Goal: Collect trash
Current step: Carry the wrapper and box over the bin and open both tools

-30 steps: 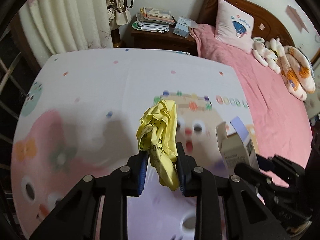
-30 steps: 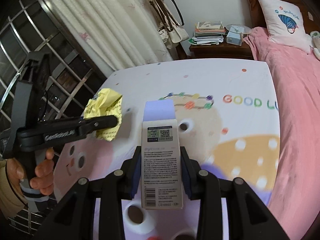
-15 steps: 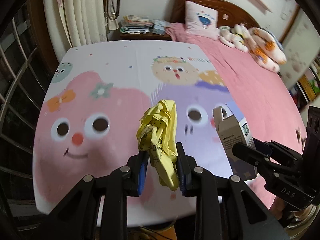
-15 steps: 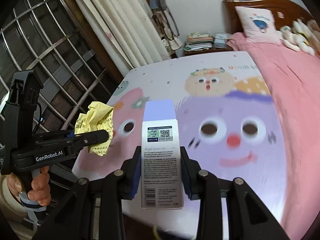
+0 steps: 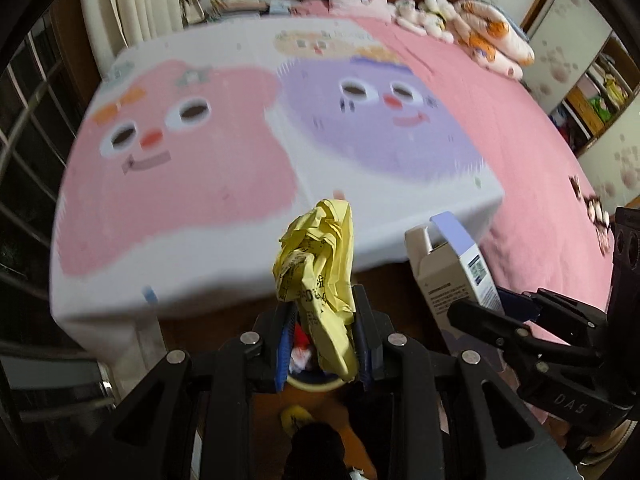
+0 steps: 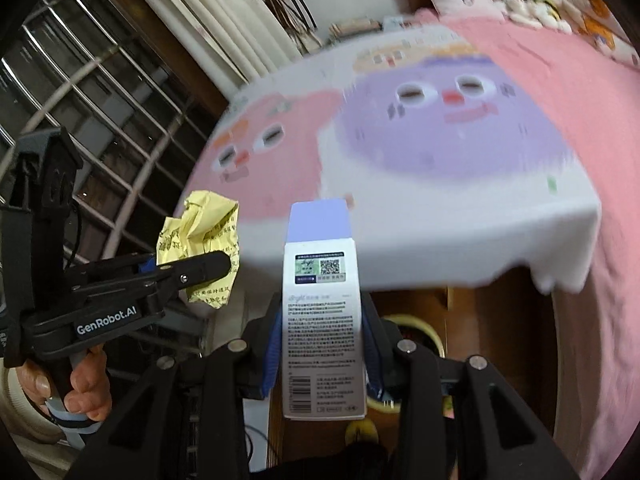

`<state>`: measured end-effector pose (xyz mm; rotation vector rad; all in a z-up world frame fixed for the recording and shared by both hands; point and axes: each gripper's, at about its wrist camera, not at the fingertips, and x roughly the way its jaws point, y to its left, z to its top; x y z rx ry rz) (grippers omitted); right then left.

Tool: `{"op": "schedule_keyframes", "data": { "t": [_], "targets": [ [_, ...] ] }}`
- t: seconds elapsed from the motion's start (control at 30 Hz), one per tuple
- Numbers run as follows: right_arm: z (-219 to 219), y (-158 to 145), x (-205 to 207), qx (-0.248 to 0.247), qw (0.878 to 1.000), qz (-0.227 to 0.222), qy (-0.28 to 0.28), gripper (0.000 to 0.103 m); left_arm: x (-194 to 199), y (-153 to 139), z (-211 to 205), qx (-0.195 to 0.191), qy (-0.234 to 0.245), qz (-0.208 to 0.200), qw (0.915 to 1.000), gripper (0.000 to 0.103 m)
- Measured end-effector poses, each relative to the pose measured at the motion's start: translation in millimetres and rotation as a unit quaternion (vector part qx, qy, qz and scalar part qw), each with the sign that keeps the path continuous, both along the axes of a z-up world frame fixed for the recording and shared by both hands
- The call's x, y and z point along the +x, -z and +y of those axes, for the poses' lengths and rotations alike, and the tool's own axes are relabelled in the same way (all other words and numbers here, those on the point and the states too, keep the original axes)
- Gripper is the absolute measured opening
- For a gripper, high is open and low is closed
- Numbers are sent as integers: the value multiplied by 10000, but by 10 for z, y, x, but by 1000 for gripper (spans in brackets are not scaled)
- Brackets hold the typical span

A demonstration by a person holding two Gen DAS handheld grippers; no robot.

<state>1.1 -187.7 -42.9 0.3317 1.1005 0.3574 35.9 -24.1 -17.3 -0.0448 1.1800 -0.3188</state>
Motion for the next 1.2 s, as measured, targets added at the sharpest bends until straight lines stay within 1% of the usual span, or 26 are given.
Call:
{"op": "schedule_keyframes", "data": {
  "t": [0.13, 0.23, 0.33, 0.37, 0.43, 0.57, 0.63, 0.67, 0.73, 0.77, 0.8, 0.83, 0.87, 0.9, 0.93, 0.97, 1.0, 1.1, 1.2],
  "targets": [
    [-42, 405, -192, -76, 9989, 467, 68, 35, -189, 422, -111, 18, 40, 432, 9991, 25],
    [-85, 737, -276, -122, 9971, 741, 118, 35, -261, 723, -200, 74, 64, 636, 9979, 25],
    [-144, 1156, -299, -141, 9947, 1001, 179, 35, -307, 1145, -275, 161, 36, 865, 9961, 25],
    [-169, 1352, -290, -143, 9937, 1096, 186, 35, -308, 1309, -302, 173, -4, 951, 9953, 25],
    [-191, 1633, -269, -181, 9924, 1200, 183, 35, -285, 1640, -353, 168, -102, 1092, 9938, 26],
    [-226, 2356, -146, -258, 9890, 1456, 110, 35, -171, 2239, -455, 213, -225, 1201, 9923, 27],
    [-220, 2622, -79, -273, 9881, 1513, 63, 35, -107, 2547, -498, 293, -268, 1180, 9922, 28],
    [-213, 2803, -26, -281, 9876, 1547, 23, 36, -85, 2658, -525, 306, -285, 1184, 9921, 30],
    [-235, 3029, 29, -248, 9864, 1622, -38, 36, -34, 2888, -551, 351, -361, 1157, 9920, 34],
    [-222, 3181, 74, -205, 9858, 1667, -70, 36, -20, 2964, -556, 372, -387, 1125, 9922, 43],
    [-226, 3265, 94, -181, 9854, 1690, -107, 36, 12, 3041, -563, 396, -409, 1066, 9927, 51],
    [-199, 3362, 120, -156, 9850, 1711, -188, 36, 26, 3105, -561, 448, -429, 1009, 9930, 54],
    [-164, 3483, 146, -184, 9843, 1732, -294, 38, 40, 3180, -552, 525, -458, 980, 9927, 59],
    [-123, 3527, 168, -229, 9840, 1735, -338, 42, 50, 3258, -535, 555, -485, 992, 9923, 65],
    [-94, 3585, 180, -263, 9838, 1734, -381, 45, 52, 3326, -515, 567, -516, 1014, 9919, 68],
    [-73, 3647, 184, -287, 9839, 1717, -415, 51, 52, 3362, -498, 587, -543, 1021, 9916, 75],
    [-63, 3675, 190, -316, 9842, 1696, -407, 55, 46, 3415, -468, 634, -598, 1019, 9910, 83],
    [-37, 3699, 193, -340, 9851, 1639, -390, 57, 63, 3457, -356, 662, -707, 981, 9904, 90],
    [-30, 3691, 180, -398, 9855, 1604, -381, 57, 37, 3431, -291, 678, -754, 923, 9906, 94]
  ]
}}
